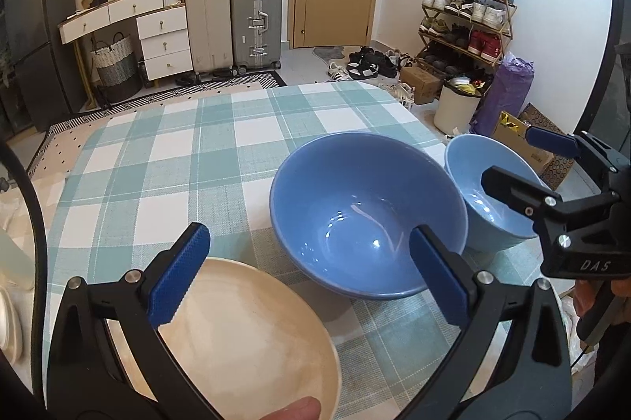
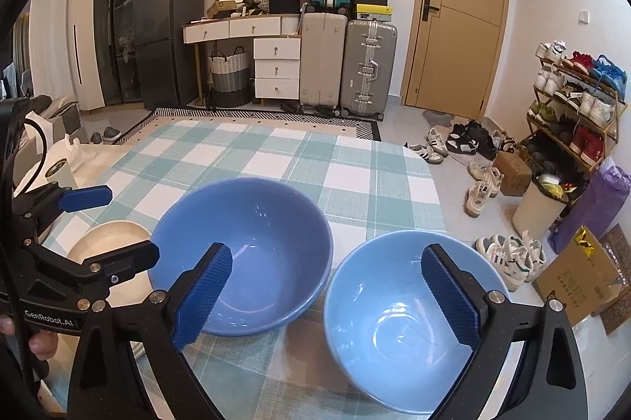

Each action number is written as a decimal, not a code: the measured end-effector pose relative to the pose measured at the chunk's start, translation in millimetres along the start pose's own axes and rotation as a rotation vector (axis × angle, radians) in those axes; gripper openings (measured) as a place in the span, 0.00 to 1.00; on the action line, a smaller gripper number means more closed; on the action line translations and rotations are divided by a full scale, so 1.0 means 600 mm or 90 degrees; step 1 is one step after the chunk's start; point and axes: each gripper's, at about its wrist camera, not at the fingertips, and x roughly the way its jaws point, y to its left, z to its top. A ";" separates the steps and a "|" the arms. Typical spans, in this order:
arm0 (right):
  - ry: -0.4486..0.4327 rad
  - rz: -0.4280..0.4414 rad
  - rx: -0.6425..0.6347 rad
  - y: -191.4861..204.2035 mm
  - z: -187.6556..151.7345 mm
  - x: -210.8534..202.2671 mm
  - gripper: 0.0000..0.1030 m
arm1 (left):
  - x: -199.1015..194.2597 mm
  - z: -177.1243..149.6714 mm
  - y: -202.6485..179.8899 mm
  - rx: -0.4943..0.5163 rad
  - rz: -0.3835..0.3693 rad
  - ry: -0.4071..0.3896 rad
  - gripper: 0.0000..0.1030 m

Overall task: Organize plates and bowls
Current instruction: 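Move both tools to the loose blue bowl and close them on its rim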

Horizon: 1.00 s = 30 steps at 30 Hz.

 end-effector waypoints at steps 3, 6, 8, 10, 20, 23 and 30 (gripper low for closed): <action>-0.005 0.001 0.002 -0.008 -0.002 -0.017 0.96 | -0.011 -0.002 -0.013 0.006 -0.005 -0.001 0.98; -0.008 0.001 0.005 -0.016 -0.006 -0.035 0.96 | -0.020 -0.004 -0.030 0.012 -0.011 0.000 0.98; -0.012 -0.003 0.008 -0.022 -0.009 -0.048 0.96 | -0.025 -0.006 -0.042 0.018 -0.017 0.002 0.98; -0.015 -0.005 0.012 -0.028 -0.013 -0.057 0.97 | -0.029 -0.009 -0.054 0.023 -0.022 0.003 0.98; -0.042 -0.015 0.085 -0.082 -0.041 -0.093 0.97 | -0.023 -0.028 -0.100 0.037 -0.038 0.025 0.98; -0.047 -0.017 0.115 -0.107 -0.047 -0.100 0.97 | -0.019 -0.031 -0.107 0.029 -0.051 0.032 0.98; -0.051 -0.026 0.161 -0.160 -0.062 -0.115 0.98 | -0.010 -0.032 -0.133 0.028 -0.068 0.044 0.98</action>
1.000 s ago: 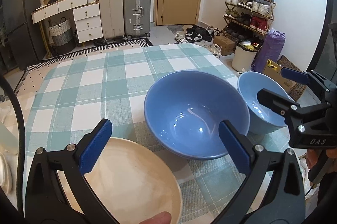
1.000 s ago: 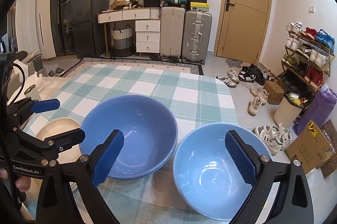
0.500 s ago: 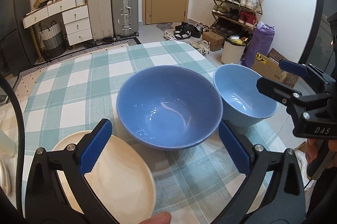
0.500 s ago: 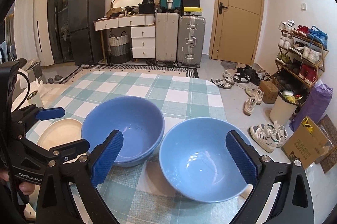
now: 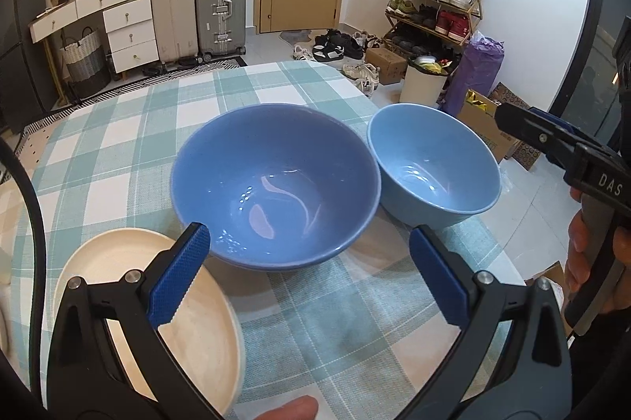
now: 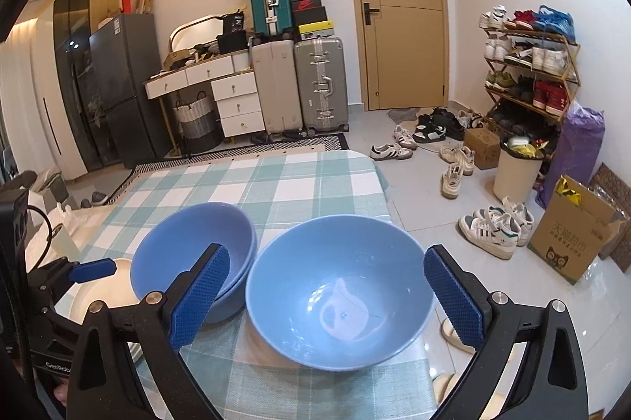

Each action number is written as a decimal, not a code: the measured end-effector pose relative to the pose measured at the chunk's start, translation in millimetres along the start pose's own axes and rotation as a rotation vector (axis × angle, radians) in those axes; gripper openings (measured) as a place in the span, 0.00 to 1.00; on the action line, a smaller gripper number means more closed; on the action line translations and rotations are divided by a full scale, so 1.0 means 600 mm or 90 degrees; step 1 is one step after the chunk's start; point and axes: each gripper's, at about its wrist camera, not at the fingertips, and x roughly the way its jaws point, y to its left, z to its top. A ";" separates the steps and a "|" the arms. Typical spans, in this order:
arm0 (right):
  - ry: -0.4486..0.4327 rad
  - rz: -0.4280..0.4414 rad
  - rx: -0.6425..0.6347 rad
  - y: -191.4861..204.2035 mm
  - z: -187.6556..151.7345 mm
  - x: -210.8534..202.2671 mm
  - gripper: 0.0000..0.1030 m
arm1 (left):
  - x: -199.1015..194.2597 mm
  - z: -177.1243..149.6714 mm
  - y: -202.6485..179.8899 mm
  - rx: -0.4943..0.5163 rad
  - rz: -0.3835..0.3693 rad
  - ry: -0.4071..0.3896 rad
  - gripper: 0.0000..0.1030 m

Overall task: Organize plates and bowls
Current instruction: 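Move both tools to the loose blue bowl and close them on its rim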

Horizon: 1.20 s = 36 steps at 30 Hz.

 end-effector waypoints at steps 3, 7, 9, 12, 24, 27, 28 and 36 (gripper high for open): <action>0.006 -0.004 0.008 -0.019 -0.005 -0.004 0.98 | 0.006 0.004 -0.011 0.001 -0.014 0.005 0.98; 0.004 -0.013 0.013 -0.032 -0.002 -0.007 0.98 | 0.012 0.006 -0.024 -0.004 -0.046 0.010 0.97; 0.003 -0.012 0.016 -0.036 -0.001 -0.008 0.98 | 0.017 0.008 -0.032 -0.005 -0.066 0.016 0.94; 0.010 -0.020 0.018 -0.038 0.000 -0.004 0.98 | 0.027 0.008 -0.043 -0.008 -0.087 0.029 0.90; 0.053 -0.038 0.075 -0.098 -0.003 0.025 0.98 | 0.062 0.022 -0.088 -0.010 -0.140 0.059 0.77; 0.059 -0.041 0.089 -0.112 -0.007 0.030 0.98 | 0.073 0.029 -0.101 -0.016 -0.149 0.069 0.72; 0.062 -0.041 0.092 -0.116 -0.008 0.033 0.98 | 0.077 0.031 -0.106 -0.017 -0.151 0.072 0.71; 0.082 -0.034 0.111 -0.133 -0.020 0.050 0.96 | 0.109 0.049 -0.130 -0.021 -0.131 0.082 0.68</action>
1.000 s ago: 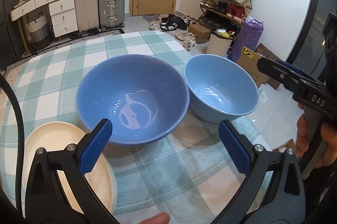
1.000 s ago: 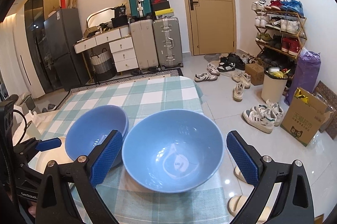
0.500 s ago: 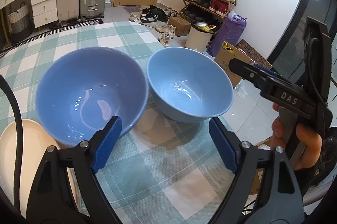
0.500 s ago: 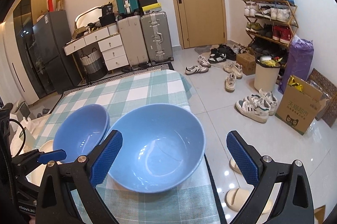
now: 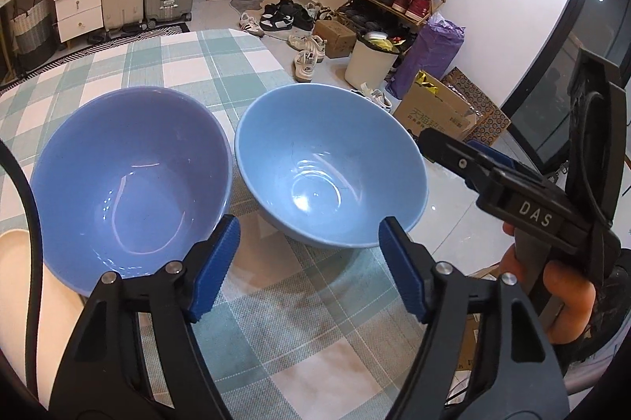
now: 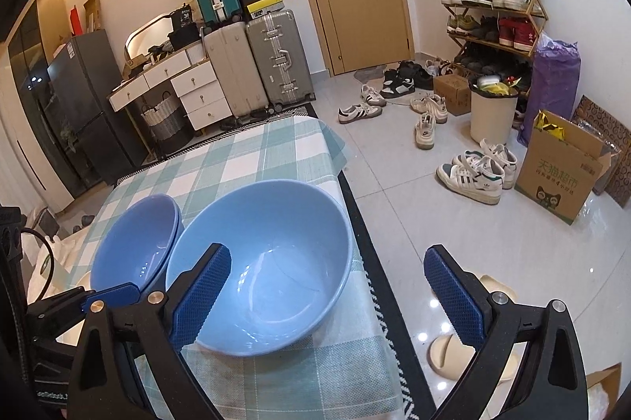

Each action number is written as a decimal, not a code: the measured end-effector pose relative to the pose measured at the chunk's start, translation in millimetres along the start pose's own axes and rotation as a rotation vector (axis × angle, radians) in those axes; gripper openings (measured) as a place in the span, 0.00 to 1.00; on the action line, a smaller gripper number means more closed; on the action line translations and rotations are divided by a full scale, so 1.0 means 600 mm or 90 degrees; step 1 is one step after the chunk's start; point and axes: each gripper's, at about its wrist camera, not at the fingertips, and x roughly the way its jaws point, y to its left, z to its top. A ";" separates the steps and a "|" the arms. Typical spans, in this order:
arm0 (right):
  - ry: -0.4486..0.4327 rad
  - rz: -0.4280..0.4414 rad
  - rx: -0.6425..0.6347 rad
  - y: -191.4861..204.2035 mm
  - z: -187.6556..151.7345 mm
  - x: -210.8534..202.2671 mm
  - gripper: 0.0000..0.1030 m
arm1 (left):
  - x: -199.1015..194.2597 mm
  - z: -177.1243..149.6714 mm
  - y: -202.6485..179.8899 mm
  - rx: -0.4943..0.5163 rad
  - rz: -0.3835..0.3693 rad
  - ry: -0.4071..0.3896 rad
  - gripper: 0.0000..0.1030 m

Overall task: Organize plates and bowls
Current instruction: 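Move both tools to the loose blue bowl and close them on its rim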

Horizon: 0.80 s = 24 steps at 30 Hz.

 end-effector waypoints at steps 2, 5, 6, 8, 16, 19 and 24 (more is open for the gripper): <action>0.008 0.000 0.001 -0.002 -0.002 0.007 0.93 | 0.008 0.004 -0.001 -0.004 0.007 0.001 0.67; 0.017 -0.003 -0.002 -0.001 -0.005 0.016 0.85 | 0.021 0.011 0.000 -0.010 0.010 0.002 0.67; 0.020 -0.005 0.000 -0.001 -0.006 0.019 0.82 | 0.026 0.013 -0.001 -0.010 0.012 0.003 0.67; 0.026 -0.002 0.006 -0.002 -0.007 0.024 0.76 | 0.036 0.017 0.001 -0.011 0.019 0.004 0.67; 0.045 0.004 0.001 0.004 -0.016 0.043 0.64 | 0.058 0.025 0.003 -0.002 0.040 0.005 0.66; 0.048 0.007 0.001 0.008 -0.020 0.048 0.60 | 0.062 0.026 -0.001 0.006 0.050 0.006 0.66; 0.057 0.008 -0.001 0.012 -0.023 0.060 0.52 | 0.068 0.029 -0.008 0.013 0.053 0.008 0.66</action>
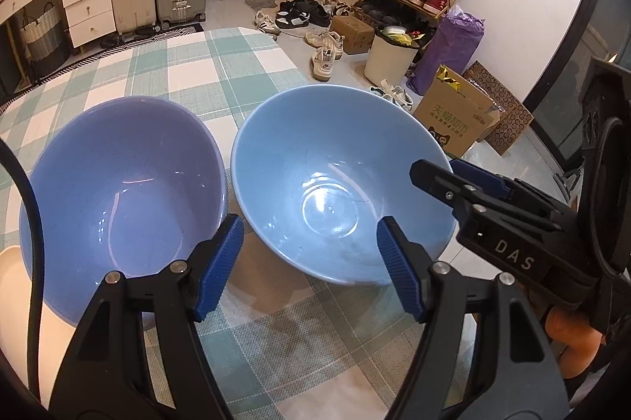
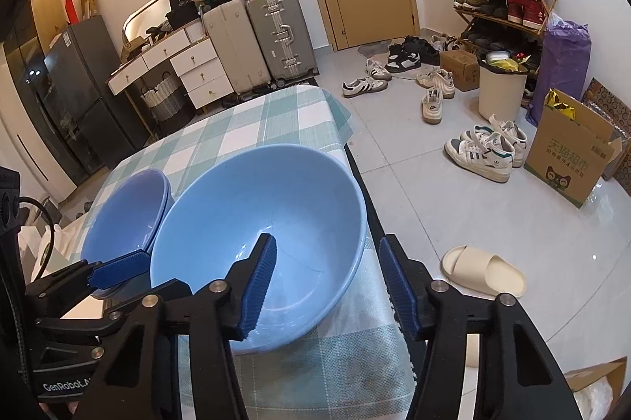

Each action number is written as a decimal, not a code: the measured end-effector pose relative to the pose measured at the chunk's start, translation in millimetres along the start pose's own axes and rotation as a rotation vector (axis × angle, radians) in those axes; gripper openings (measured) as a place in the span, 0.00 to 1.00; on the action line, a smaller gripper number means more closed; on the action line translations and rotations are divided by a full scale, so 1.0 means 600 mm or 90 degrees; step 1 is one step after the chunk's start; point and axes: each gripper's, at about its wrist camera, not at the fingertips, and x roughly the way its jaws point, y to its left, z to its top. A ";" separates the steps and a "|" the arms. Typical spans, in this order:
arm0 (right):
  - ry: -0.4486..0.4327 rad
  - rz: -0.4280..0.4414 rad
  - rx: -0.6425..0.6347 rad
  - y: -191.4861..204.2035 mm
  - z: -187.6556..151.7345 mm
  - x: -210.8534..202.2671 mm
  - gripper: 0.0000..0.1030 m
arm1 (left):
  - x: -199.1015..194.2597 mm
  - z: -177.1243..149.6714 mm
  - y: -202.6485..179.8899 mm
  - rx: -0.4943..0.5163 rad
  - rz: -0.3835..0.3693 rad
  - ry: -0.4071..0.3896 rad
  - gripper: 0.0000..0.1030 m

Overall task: Organize plates and bowls
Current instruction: 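Move both tools to the loose blue bowl and close them on its rim, then lift the blue bowl with both tools and carry it over the nested bowls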

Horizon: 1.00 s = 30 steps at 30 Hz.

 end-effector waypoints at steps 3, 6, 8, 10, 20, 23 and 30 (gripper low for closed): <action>0.005 -0.005 -0.001 0.001 -0.002 0.007 0.48 | 0.004 0.001 -0.002 0.004 0.005 0.000 0.66; 0.006 -0.010 -0.004 0.002 -0.002 0.012 0.42 | 0.007 0.002 -0.004 0.009 0.013 0.000 0.66; 0.007 -0.011 -0.006 0.003 -0.002 0.014 0.37 | 0.006 0.002 -0.006 0.012 0.019 -0.001 0.65; 0.007 -0.014 -0.008 0.003 -0.003 0.015 0.35 | 0.008 0.002 -0.007 0.017 0.032 -0.001 0.62; -0.002 -0.029 -0.008 -0.001 -0.003 0.017 0.30 | 0.010 0.000 -0.003 0.034 0.074 -0.008 0.38; -0.003 -0.031 -0.009 -0.002 -0.003 0.016 0.29 | 0.011 -0.002 -0.005 0.045 0.084 -0.011 0.35; -0.014 -0.041 -0.019 0.003 -0.005 0.009 0.29 | 0.009 -0.008 -0.010 0.056 0.083 -0.013 0.34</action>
